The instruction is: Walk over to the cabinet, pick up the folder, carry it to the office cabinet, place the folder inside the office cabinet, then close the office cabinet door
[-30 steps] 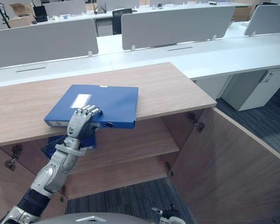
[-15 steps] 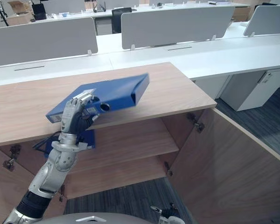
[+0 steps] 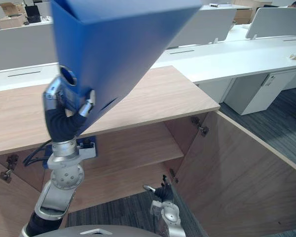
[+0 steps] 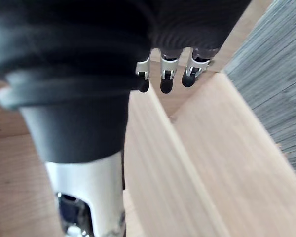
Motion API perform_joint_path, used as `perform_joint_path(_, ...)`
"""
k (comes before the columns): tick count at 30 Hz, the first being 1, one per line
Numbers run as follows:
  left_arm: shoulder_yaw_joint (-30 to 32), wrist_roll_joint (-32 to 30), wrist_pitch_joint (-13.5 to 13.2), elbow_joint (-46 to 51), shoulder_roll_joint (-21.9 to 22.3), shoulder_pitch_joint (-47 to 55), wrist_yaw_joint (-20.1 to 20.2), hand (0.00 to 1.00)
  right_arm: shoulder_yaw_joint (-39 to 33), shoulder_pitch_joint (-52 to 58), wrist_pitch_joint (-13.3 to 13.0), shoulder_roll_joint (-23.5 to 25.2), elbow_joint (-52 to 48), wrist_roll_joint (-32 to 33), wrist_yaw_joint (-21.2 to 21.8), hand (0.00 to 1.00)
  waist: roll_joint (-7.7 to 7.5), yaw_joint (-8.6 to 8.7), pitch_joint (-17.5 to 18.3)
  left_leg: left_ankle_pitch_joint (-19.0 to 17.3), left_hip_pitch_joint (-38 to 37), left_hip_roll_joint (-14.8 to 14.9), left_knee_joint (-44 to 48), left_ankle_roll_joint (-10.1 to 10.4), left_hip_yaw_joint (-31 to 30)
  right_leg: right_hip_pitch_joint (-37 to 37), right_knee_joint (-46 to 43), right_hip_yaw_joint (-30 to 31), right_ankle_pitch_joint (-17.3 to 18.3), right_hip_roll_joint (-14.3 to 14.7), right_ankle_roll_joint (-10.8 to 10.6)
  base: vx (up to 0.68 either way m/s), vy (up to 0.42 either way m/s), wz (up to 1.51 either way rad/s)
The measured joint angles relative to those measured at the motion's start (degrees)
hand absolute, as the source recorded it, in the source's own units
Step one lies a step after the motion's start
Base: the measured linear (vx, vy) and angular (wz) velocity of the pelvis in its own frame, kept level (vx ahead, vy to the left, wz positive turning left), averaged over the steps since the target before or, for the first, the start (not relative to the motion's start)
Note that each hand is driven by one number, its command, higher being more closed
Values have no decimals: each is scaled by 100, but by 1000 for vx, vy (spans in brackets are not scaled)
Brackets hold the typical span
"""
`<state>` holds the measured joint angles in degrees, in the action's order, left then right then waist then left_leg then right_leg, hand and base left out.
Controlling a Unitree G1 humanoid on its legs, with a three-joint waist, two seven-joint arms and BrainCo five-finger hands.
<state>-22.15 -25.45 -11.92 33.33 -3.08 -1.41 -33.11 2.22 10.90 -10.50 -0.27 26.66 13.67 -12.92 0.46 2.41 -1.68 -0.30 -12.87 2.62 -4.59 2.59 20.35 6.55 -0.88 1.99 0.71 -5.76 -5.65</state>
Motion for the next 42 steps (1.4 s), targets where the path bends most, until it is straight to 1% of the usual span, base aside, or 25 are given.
perform_joint_path(1,20,147,-67,10,32,109,-38,100,0,134,-29,29,-404,-3,-29,0,1,-15,1,-1,0,0,-1,-1,9,-7,-3,11,0,1,0,-16,-20,-6)
perform_joint_path(2,70,271,-68,13,58,201,-76,100,0,260,-86,51,-800,-4,-47,0,2,-16,2,-2,2,0,4,-1,16,-18,-7,18,0,2,-1,-21,-24,-5)
perform_joint_path(5,236,461,-64,41,116,445,-169,100,-14,465,-210,207,-1549,-9,-159,0,-2,3,-1,-1,28,1,5,-1,35,-60,-20,36,-1,6,-1,-14,-21,-4)
perform_joint_path(6,319,585,-62,131,133,607,-174,100,-16,552,-249,257,-1906,-13,-263,0,-12,13,-7,-4,28,2,6,0,44,-64,-18,44,-1,8,-1,-7,-23,-4)
perform_joint_path(7,369,717,-67,245,135,754,-177,100,-15,628,-323,276,-2226,-30,-276,0,-27,15,-17,-12,27,3,6,1,63,-73,-17,55,-1,11,-1,-7,-23,-5)
perform_joint_path(8,388,761,-68,285,137,806,-178,100,-16,667,-343,277,-2382,-44,-278,0,-33,8,-21,-16,26,4,6,1,70,-75,-17,57,-1,12,-1,-10,-24,-9)
perform_joint_path(9,452,932,-74,409,138,937,-174,100,-18,690,-386,292,-2798,-52,-288,0,-49,2,-31,-30,19,2,7,4,101,-83,-16,77,-3,13,-4,-10,-19,-8)
perform_joint_path(12,510,1101,-128,437,144,1052,-159,100,-20,681,-476,336,-3303,-67,-385,0,-52,-11,-33,-53,-4,0,7,6,149,-84,-10,117,-5,14,-8,-9,-15,-9)
perform_joint_path(13,543,1222,-172,438,148,1125,-142,100,-28,670,-557,338,-3593,-128,-422,0,-55,-24,-35,-67,-6,-4,7,5,161,-86,-3,134,-7,14,-11,-8,-20,-8)
perform_joint_path(14,555,1261,-185,438,149,1157,-134,100,-46,669,-569,339,-3698,-190,-451,0,-58,-26,-38,-71,-6,-6,7,4,165,-88,0,140,-7,14,-11,-5,-19,-5)
perform_joint_path(17,702,1597,-225,435,164,1256,12,100,-129,609,-674,344,-4117,-257,-480,0,-76,-29,-58,-83,10,-8,8,7,175,-104,17,159,-9,14,-13,-1,-9,-1)
perform_joint_path(18,730,1654,-232,435,173,1256,47,100,-141,584,-681,345,-4181,-257,-479,0,-77,-32,-59,-84,20,-9,8,7,177,-116,17,163,-9,14,-14,0,0,0)
perform_joint_path(20,844,2003,-305,428,215,1255,277,100,-232,294,-687,342,-4381,-261,-475,0,-89,-32,-74,-83,67,-15,9,5,190,-172,18,188,-24,14,-28,-5,-16,-2)
perform_joint_path(22,868,2249,-323,407,210,1255,506,100,-308,-13,-728,268,-4418,-261,-467,0,-113,-33,-94,-83,67,-15,9,5,189,-170,23,188,-26,14,-32,0,0,0)
perform_joint_path(24,870,2364,-348,367,208,1243,672,100,-312,-288,-753,177,-4420,-260,-446,0,-138,-44,-111,-85,67,-16,9,2,187,-166,25,188,-27,13,-33,-9,-19,1)
perform_joint_path(26,868,2542,-419,274,203,1238,953,100,-317,-565,-811,116,-4423,-228,-263,0,-149,-65,-126,-90,75,-17,9,-6,177,-163,27,180,-27,11,-34,-18,-34,2)
perform_joint_path(27,869,2556,-445,219,203,1226,1009,100,-318,-623,-814,100,-4423,-223,-219,0,-147,-72,-127,-90,77,-18,9,-7,172,-162,28,177,-27,10,-34,-19,-31,3)
perform_joint_path(30,862,2755,-457,78,193,1206,1286,100,-300,-882,-817,-107,-4423,-124,33,0,-129,-103,-151,-92,85,-21,8,-11,152,-144,30,155,-26,5,-34,-10,-21,3)
perform_joint_path(31,859,2798,-457,67,186,1206,1413,100,-302,-979,-819,-175,-4423,27,142,0,-123,-108,-156,-91,94,-20,8,-12,140,-134,31,124,-26,3,-34,-10,-34,5)
perform_joint_path(36,826,2935,-518,-65,63,1078,1762,100,-299,-1298,-820,-534,-4420,443,449,0,-118,-117,-160,-77,157,-19,8,-28,32,-138,34,45,-25,-4,-35,-9,-23,10)
perform_joint_path(37,795,2991,-518,-95,17,1024,1901,100,-300,-1401,-820,-605,-4416,512,547,0,-119,-119,-161,-69,181,-19,8,-31,18,-157,34,34,-26,-5,-35,-18,-31,7)
perform_joint_path(42,675,3056,-523,-95,-145,976,2222,100,-299,-1511,-805,-859,-4356,616,800,0,-119,-147,-161,-70,185,-19,7,-30,16,-157,35,33,-26,-5,-35,-15,-27,1)
